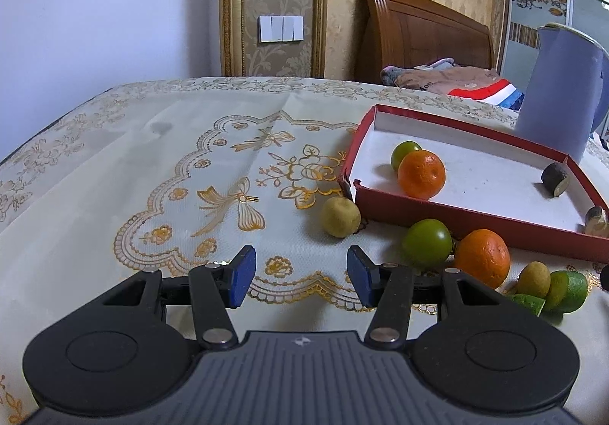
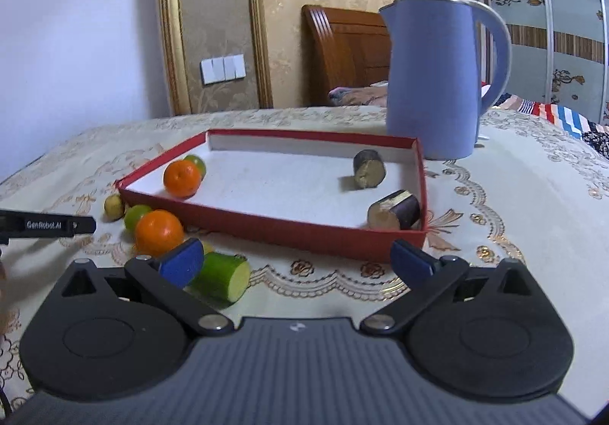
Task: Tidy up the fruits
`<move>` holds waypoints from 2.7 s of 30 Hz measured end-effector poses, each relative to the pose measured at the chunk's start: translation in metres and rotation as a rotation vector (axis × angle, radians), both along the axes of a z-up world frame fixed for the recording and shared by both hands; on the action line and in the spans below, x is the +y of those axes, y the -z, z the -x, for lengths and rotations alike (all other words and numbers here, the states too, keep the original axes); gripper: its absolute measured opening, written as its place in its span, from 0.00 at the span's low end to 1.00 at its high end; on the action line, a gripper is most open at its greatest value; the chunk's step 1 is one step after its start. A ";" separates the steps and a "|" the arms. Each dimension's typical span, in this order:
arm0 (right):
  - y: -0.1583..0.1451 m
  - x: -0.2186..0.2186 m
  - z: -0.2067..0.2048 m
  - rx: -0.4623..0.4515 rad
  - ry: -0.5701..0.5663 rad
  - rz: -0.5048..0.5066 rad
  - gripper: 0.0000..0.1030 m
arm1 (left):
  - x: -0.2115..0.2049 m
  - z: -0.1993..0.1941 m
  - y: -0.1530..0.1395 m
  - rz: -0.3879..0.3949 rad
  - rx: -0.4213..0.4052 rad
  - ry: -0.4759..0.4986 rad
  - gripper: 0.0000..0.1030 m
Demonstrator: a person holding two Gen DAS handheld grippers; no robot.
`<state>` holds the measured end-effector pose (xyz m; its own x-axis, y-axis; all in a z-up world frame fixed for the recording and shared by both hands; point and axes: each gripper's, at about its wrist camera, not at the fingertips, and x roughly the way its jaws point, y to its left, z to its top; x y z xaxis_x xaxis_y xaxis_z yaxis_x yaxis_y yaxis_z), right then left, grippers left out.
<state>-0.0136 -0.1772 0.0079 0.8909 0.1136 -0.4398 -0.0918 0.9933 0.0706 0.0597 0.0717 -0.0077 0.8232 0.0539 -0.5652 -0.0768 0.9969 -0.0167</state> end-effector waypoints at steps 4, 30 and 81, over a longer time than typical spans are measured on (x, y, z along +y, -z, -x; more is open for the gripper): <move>0.000 0.003 0.001 0.019 -0.019 -0.012 1.00 | -0.002 0.000 0.000 -0.010 0.003 0.007 0.50; 0.007 0.028 -0.022 0.165 0.033 0.014 1.00 | -0.005 0.000 0.000 -0.016 -0.005 0.016 0.51; 0.012 0.019 -0.020 0.158 -0.016 0.060 0.31 | 0.004 0.003 -0.003 0.011 -0.015 0.004 0.57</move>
